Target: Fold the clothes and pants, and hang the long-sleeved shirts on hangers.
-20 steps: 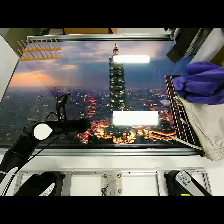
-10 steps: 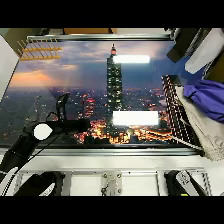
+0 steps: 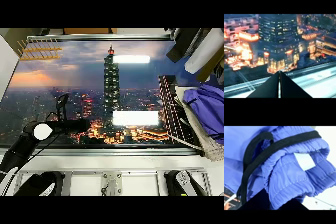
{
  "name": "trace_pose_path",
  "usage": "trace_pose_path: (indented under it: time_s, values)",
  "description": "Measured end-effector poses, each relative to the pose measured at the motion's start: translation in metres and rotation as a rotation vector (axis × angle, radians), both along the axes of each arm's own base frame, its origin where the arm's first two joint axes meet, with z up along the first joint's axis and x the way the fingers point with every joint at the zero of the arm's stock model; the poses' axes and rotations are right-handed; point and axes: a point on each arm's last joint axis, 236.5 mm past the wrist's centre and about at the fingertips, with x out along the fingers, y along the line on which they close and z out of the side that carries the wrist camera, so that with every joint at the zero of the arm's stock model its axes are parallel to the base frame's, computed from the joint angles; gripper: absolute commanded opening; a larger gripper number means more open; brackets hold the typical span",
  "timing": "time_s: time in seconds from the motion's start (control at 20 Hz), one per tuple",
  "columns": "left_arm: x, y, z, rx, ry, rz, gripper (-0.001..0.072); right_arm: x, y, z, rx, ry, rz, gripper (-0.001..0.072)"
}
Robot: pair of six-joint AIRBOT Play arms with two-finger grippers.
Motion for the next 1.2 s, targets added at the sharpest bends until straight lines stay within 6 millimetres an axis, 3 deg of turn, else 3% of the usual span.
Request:
trace_pose_path:
  time_s: [0.05,0.1,0.25,0.35,0.45,0.55,0.7,0.9,1.05,1.15,1.2]
  values:
    - [0.000,0.000,0.000,0.000,0.000,0.000,0.0007,-0.002,0.000,-0.002,-0.001,0.009,0.001,0.0348]
    - [0.000,0.000,0.000,0.000,0.001,0.000,0.0007,-0.005,-0.002,-0.003,-0.013,0.027,0.028,0.0710]
    - [0.000,0.000,0.000,0.000,0.001,0.000,0.0007,0.007,-0.008,0.012,-0.094,-0.019,0.101,0.0710]
    - [0.000,0.000,0.000,0.000,0.000,0.000,0.0007,0.032,-0.008,0.038,-0.202,-0.115,0.200,0.0710]
    - [0.000,0.000,0.000,0.000,0.001,0.000,0.0007,0.068,0.008,0.071,-0.303,-0.253,0.325,0.0710]
    - [0.000,0.000,0.000,0.000,0.000,0.000,0.0008,0.109,0.049,0.100,-0.333,-0.418,0.478,0.0710]
    - [0.000,0.000,0.000,0.000,0.000,0.001,0.0008,0.159,0.141,0.124,-0.255,-0.621,0.750,0.0709]
    - [0.001,0.000,0.001,-0.002,-0.005,0.003,0.0007,0.180,0.255,0.126,-0.114,-0.727,1.063,0.0710]
    - [0.001,-0.001,0.001,-0.007,-0.004,0.005,0.0008,0.180,0.303,0.119,-0.052,-0.733,1.201,0.0708]
    - [0.001,-0.001,0.001,-0.009,-0.004,0.005,0.0007,0.179,0.316,0.117,-0.036,-0.733,1.240,0.0691]
    - [0.001,-0.001,0.001,-0.009,-0.004,0.005,0.0008,0.179,0.319,0.116,-0.030,-0.733,1.246,0.0529]
